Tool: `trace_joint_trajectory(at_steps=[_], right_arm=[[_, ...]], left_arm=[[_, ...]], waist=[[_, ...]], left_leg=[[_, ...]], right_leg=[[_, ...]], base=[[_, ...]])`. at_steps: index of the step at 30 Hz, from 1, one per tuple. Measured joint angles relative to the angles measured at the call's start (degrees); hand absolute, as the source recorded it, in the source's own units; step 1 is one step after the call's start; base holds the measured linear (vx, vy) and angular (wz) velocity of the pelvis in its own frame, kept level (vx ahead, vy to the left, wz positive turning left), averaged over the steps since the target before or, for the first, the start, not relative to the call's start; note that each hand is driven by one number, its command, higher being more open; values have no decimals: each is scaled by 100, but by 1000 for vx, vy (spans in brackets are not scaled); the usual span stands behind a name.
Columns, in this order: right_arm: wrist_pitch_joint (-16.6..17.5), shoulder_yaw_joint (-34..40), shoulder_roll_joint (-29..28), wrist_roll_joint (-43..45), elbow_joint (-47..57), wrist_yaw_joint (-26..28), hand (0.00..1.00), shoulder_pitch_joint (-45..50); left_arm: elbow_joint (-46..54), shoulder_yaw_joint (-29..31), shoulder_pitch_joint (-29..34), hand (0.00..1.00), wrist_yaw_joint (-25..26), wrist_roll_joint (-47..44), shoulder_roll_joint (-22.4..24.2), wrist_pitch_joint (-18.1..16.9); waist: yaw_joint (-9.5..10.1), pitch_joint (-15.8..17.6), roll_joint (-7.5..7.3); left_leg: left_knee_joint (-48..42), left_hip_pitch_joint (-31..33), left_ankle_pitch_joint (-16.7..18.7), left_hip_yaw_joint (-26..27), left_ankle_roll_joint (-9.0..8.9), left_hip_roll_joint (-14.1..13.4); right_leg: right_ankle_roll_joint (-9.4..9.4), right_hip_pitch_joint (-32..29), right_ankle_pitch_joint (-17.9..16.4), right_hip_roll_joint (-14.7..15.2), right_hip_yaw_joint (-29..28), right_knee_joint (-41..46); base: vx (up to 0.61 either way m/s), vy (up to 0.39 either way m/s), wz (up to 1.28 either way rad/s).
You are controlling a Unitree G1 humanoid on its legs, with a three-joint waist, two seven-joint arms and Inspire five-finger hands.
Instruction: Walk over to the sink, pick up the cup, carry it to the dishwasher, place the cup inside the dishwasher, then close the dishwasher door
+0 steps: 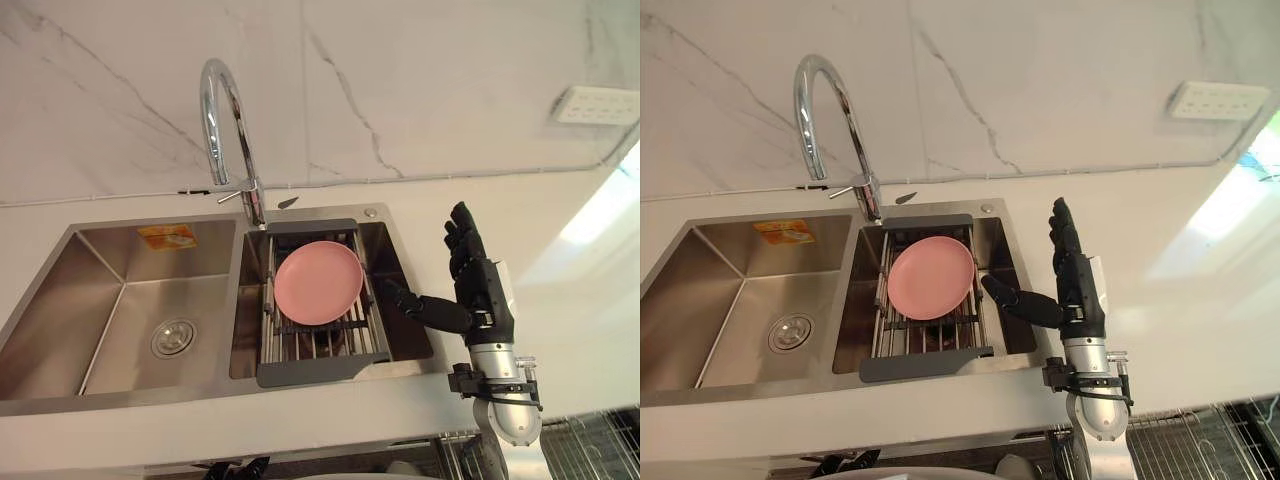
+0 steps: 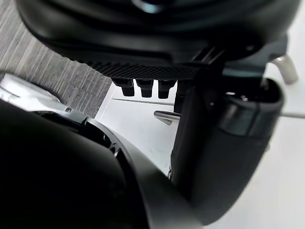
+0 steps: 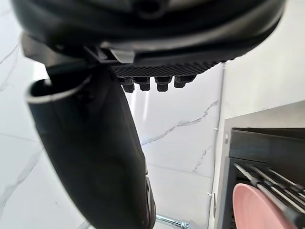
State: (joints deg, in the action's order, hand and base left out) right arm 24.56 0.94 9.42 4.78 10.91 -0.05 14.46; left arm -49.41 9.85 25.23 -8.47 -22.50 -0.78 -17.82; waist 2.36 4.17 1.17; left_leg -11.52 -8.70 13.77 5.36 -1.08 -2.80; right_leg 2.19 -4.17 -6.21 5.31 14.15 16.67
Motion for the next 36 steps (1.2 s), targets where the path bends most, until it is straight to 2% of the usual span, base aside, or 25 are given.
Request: trace_joint_trajectory(at_steps=[2, 7, 13, 14, 15, 25, 32, 36], right_arm=[[-17, -9, -52, -52, 1, 15, 100, -103], [-236, -23, -93, -172, -77, 46, 100, -147], [-305, -33, -119, -217, -299, 95, 100, -157], [-306, -39, -135, -217, -376, 101, 100, -157], [-309, -46, -195, -270, -883, 77, 100, -160], [-309, -19, -203, -228, -885, 83, 100, -162], [-309, 98, -166, -324, -1221, -52, 100, -833], [-450, 93, 82, -903, -1411, -110, 100, -1204]], left_arm=[[1, -3, 2, 100, 3, 10, 32, 4], [-32, -9, -58, 100, 2, 162, -64, 1], [-80, -5, -211, 100, 3, 239, -105, -59], [-83, -5, -259, 100, 3, 238, -108, -92], [-293, -14, -500, 100, 167, 233, -150, -150], [-363, 14, -501, 100, 159, 234, -156, -123], [-495, -37, -715, 100, -109, 578, -391, 235], [-514, -144, -735, 100, -124, 676, -529, 446]], waist=[[10, -3, 3], [8, -28, -66], [23, -56, -108], [28, -60, -120], [-1, -36, -134], [-37, -1, -124], [-93, 226, -186], [-45, 280, -254]], left_leg=[[16, -2, -8, 3, 4, -3], [240, 15, -182, 36, 23, 56], [488, 14, -288, 61, 78, 53], [568, 18, -323, 87, 65, 42], [829, -42, -441, 132, -78, -75], [854, -99, -429, 328, -93, -90], [837, -181, -473, 313, -31, -5], [831, -180, -512, 179, 32, 116]], right_leg=[[-6, 61, 44, -21, 2, -131], [29, 231, 503, -85, -71, -801], [-17, 310, 868, -168, -102, -1271], [-42, 319, 936, -199, -121, -1403], [-178, 488, 1264, -391, -132, -1896], [-173, 422, 1260, -404, -243, -1805], [-87, 406, 1108, -206, -85, -1416], [-13, 478, 1090, -40, 69, -1371]], base=[[27, -7, 2], [-41, 43, -7], [-103, 8, -4], [-96, -22, -5], [-72, -18, -4], [-6, 7, -7], [-42, 22, 11], [-47, 51, 24]])
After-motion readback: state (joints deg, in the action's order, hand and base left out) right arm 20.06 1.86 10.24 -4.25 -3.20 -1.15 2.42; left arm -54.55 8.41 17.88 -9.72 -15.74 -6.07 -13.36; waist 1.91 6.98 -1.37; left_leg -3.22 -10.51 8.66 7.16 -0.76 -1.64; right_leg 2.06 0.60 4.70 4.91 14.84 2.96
